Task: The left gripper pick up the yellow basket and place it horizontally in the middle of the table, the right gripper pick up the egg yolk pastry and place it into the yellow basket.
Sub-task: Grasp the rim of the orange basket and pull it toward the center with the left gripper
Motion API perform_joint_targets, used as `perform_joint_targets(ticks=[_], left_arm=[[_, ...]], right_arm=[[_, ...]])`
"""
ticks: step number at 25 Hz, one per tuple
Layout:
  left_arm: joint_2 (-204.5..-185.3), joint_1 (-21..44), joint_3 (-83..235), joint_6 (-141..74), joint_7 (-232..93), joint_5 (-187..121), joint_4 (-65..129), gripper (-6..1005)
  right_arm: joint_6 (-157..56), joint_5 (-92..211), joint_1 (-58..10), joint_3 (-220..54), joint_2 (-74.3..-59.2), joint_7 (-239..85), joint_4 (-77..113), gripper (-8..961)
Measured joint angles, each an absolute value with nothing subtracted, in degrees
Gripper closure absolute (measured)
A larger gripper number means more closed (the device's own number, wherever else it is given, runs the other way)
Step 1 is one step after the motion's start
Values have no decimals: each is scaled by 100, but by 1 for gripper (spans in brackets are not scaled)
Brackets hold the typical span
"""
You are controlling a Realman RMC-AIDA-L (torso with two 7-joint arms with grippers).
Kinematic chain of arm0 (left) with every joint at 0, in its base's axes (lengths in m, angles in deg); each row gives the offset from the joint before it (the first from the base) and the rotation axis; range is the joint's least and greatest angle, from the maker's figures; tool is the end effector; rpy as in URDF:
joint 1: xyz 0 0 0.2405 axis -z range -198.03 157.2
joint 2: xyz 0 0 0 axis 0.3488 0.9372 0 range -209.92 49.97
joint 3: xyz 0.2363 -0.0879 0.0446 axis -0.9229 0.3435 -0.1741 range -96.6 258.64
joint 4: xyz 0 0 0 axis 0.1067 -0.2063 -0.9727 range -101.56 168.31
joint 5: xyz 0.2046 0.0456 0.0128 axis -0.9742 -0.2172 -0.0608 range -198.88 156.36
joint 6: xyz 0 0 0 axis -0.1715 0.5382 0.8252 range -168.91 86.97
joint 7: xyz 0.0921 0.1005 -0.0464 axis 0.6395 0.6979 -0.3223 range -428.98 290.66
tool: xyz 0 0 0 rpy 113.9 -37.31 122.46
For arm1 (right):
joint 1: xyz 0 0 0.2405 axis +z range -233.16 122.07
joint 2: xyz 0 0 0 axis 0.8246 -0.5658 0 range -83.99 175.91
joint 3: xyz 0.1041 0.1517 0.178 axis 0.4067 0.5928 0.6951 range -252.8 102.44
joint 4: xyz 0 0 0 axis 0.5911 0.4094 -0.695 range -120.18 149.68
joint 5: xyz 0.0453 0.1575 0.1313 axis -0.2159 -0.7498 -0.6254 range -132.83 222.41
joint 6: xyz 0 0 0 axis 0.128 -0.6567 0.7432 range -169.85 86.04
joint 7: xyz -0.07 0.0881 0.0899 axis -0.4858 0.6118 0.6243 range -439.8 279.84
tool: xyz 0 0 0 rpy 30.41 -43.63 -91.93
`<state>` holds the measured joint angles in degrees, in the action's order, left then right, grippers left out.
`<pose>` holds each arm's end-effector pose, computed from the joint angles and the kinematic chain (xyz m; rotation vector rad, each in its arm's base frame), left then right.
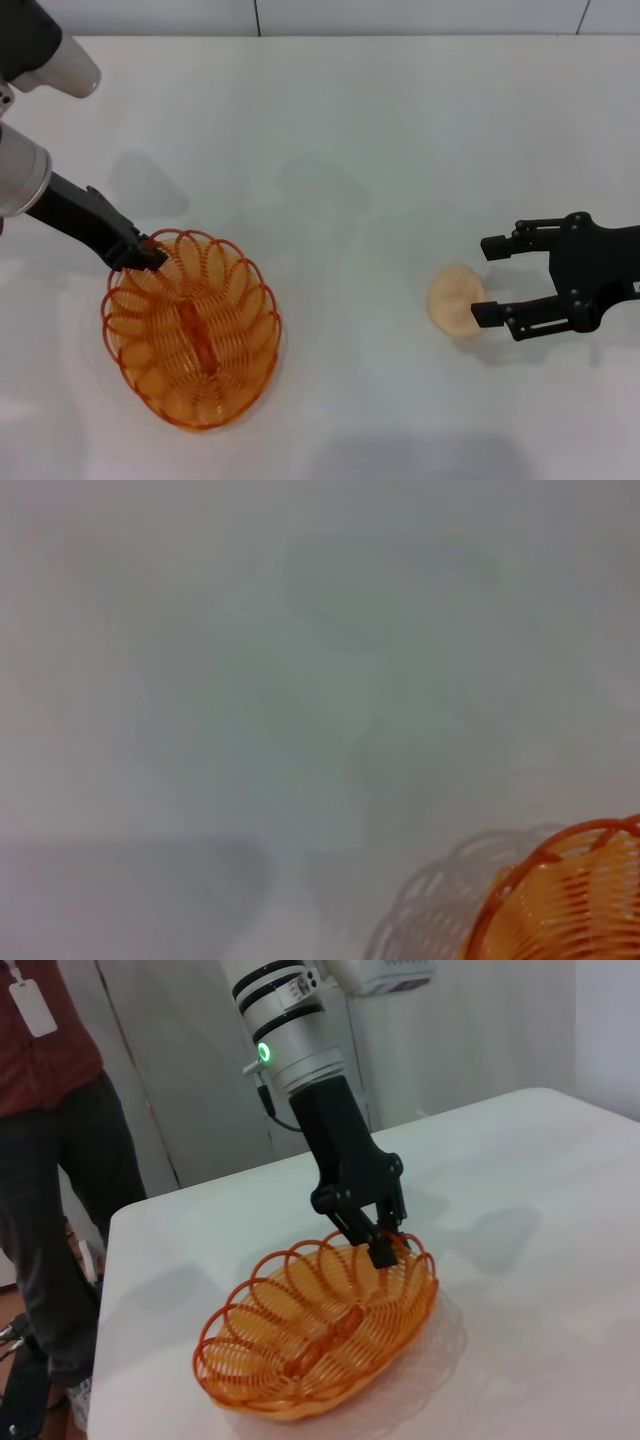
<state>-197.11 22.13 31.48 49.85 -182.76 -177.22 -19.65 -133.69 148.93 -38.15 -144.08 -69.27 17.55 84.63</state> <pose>-0.2522 0.3731 0.0293 -2.7601 -0.8659 0.4617 0.2186 0.2980 0.0283 -2.9464 0.4127 0.4423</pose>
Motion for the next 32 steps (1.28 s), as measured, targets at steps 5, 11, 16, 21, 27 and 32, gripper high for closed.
perform_joint_targets(ticks=[5, 11, 16, 21, 27, 32], left_arm=[[-19713, 2219, 3152, 4968, -18240, -17714, -1965, 840], [-19713, 2221, 3146, 5053, -18188, -17694, -1992, 863], [-19708, 2222, 3151, 5081, -18159, -17619, -2020, 891], [-19629, 2179, 3192, 5212, -18135, -17264, -2079, 896], [-19623, 2005, 3265, 5272, -18193, -17250, -2388, 903], [-19619, 1976, 3700, 5324, -18246, -17206, -2569, 907]], right_arm=[[-13377, 14894, -3814, -14399, -6927, 1757, 8465, 154], [-13384, 14894, -3819, -14391, -6926, 1758, 8465, 154], [-13384, 14894, -3823, -14377, -6926, 1758, 8463, 154], [-13379, 14894, -3823, -14373, -6926, 1758, 8462, 154], [-13333, 14894, -3798, -14400, -6926, 1758, 8462, 153], [-13330, 14894, -3776, -14408, -6926, 1758, 8462, 153]])
